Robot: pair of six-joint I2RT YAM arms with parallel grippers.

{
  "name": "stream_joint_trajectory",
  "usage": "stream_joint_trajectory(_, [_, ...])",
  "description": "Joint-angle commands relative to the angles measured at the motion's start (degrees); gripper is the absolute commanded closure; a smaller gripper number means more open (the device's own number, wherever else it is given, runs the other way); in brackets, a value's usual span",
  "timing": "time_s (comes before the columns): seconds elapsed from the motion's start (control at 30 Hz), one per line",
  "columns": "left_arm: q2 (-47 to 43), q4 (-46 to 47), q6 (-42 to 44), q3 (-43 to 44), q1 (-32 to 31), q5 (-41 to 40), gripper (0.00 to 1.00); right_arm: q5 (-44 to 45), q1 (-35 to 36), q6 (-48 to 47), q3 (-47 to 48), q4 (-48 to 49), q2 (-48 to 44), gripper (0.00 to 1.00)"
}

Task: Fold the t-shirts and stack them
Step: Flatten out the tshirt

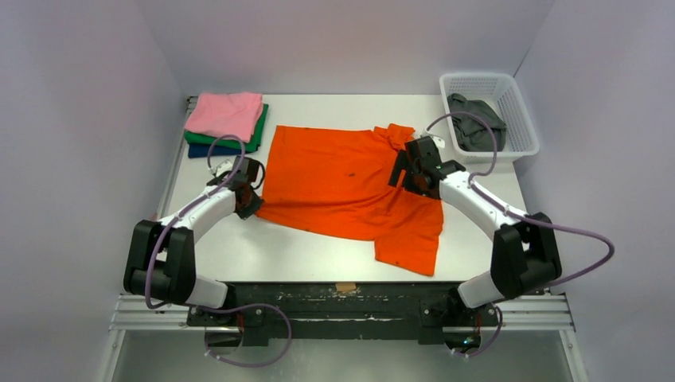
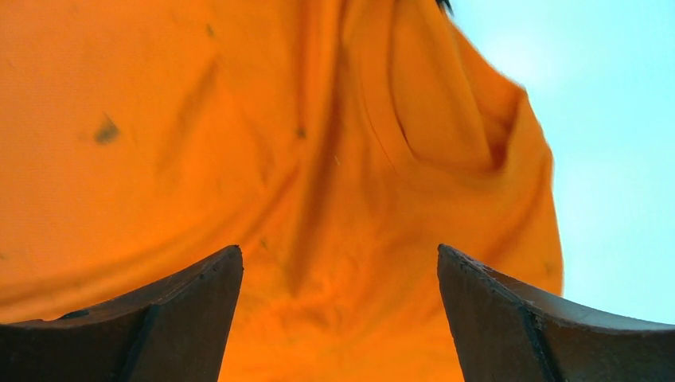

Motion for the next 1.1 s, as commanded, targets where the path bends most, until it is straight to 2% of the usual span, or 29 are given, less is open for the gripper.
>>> stream_joint_trajectory(0.0, [0.71,1.63,2.68,0.92,1.84,0.12,1.0,1.15,1.31,4.6,-6.9,-10.7,-8.56,0.13])
stream_joint_trajectory(0.13, [0.11,2.03,3.46,0.29,2.21,-0.02,1.0,-2.27,2.49,6.49,-12.73,-18.55,-13.69,0.19])
stream_joint_trajectory(0.27, [-0.35,2.14,4.54,0.51,2.21,1.33,1.0,-2.42,4.19,11.32,-17.03,-24.21,-14.9,0.2])
stream_joint_trajectory(0.4, [-1.69,1.64,4.79,-0.07,2.21,0.58,1.0,-6.02,4.64,13.91,-21.42,-21.98,-15.37,0.3])
stream_joint_trajectory(0.53, [-2.59,1.15,5.0,-0.29,2.21,-0.04,1.0,-5.96,5.3,15.89,-23.06,-25.13,-17.08,0.37])
stream_joint_trajectory(0.67, [-2.63,1.45,5.29,-0.51,2.21,0.78,1.0,-8.21,5.58,16.86,-25.7,-24.87,-18.9,0.42])
stream_joint_trajectory(0.87, [-3.2,0.84,5.45,-0.98,2.21,0.66,1.0,-8.56,5.71,15.77,-26.74,-20.72,-15.21,0.47])
stream_joint_trajectory(0.97, [-3.8,0.75,5.25,-1.58,2.21,0.66,1.0,-9.22,5.76,15.66,-27.54,-17.06,-12.57,0.54])
stream_joint_trajectory(1.07, [-4.3,0.66,5.06,-1.95,2.21,1.05,1.0,-6.99,5.73,16.03,-27.13,-16.31,-12.53,0.73])
